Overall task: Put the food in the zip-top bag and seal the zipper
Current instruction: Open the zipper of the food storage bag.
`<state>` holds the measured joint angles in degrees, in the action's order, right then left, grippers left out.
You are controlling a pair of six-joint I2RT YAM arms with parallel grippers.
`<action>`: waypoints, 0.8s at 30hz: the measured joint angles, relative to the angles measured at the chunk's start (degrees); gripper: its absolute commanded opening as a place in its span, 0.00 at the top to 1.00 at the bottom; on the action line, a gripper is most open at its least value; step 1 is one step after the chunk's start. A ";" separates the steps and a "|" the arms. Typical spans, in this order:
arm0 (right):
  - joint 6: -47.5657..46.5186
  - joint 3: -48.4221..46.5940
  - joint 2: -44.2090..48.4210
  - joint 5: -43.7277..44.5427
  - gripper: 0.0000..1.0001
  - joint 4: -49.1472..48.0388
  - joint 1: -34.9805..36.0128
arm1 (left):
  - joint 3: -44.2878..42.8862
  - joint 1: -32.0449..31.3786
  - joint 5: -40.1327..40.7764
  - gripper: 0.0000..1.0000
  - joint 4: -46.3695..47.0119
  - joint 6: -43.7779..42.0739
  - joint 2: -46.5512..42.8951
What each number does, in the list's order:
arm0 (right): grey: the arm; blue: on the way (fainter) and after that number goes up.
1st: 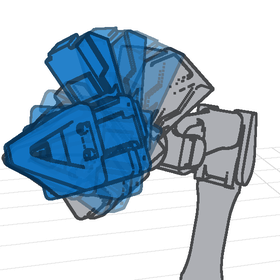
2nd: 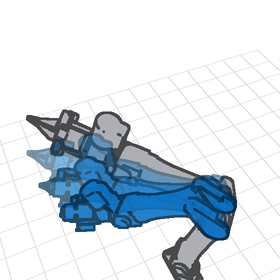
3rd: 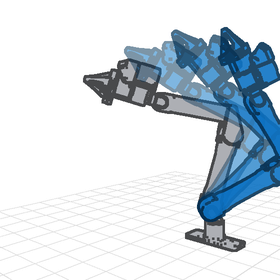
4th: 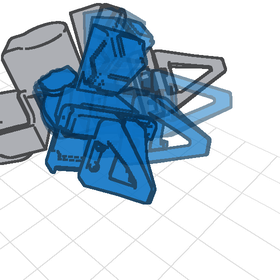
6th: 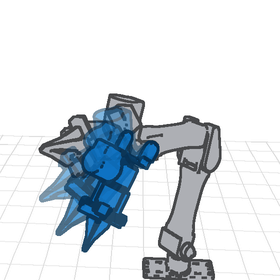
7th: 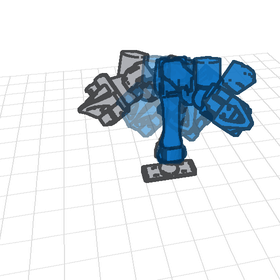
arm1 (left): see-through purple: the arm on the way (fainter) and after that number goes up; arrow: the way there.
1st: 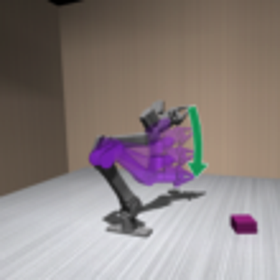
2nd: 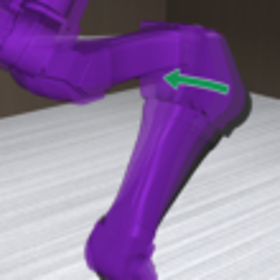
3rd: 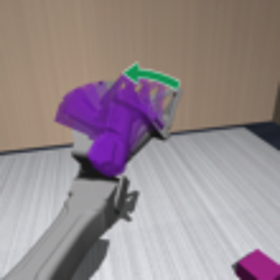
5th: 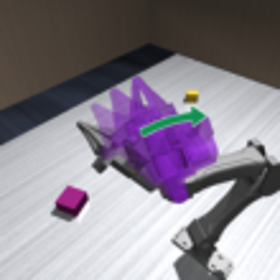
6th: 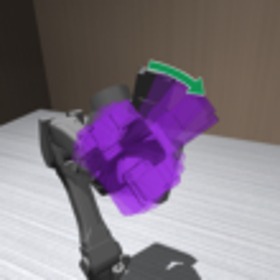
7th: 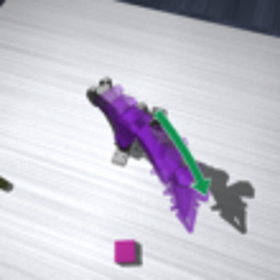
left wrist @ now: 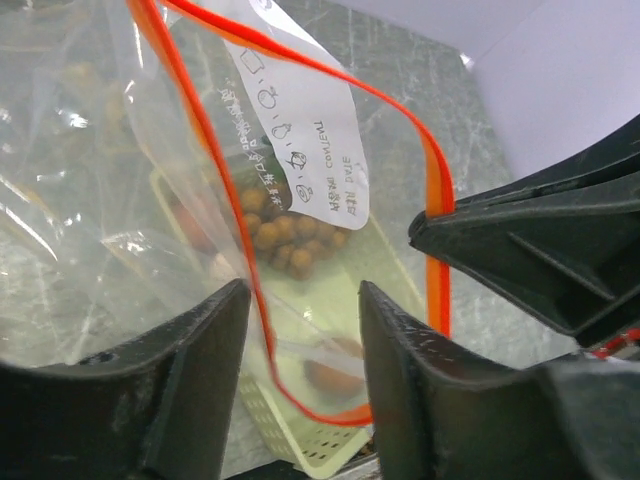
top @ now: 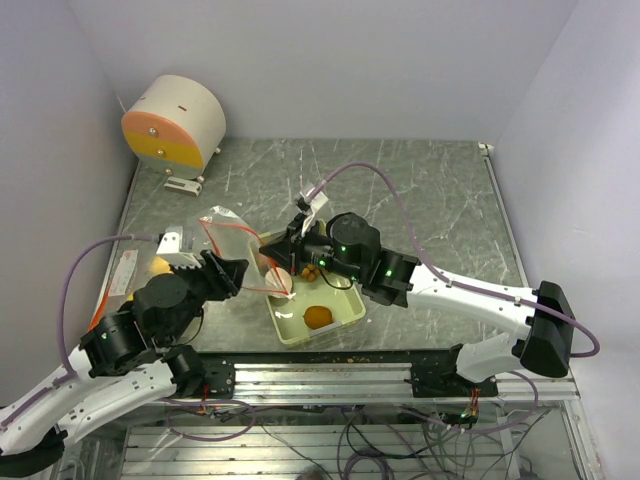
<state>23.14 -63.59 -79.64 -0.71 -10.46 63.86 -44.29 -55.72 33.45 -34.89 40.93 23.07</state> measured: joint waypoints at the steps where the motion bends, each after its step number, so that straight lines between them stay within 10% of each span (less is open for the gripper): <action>1: 0.00 0.02 0.02 0.20 1.00 0.00 0.02 | 0.00 0.00 0.00 0.83 -0.02 0.31 0.39; 19: 8.81 -0.15 -3.56 23.19 1.00 10.97 -0.37 | -19.63 -0.33 3.45 0.93 -24.00 4.28 5.55; 24: 5.75 3.72 -1.79 17.22 0.73 7.85 -1.79 | -17.51 -0.33 3.69 0.93 -26.34 5.20 6.12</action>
<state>28.88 -59.88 -81.43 16.51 -2.61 62.06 -61.80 -56.05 37.15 -61.23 46.13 29.19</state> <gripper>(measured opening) 0.089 0.075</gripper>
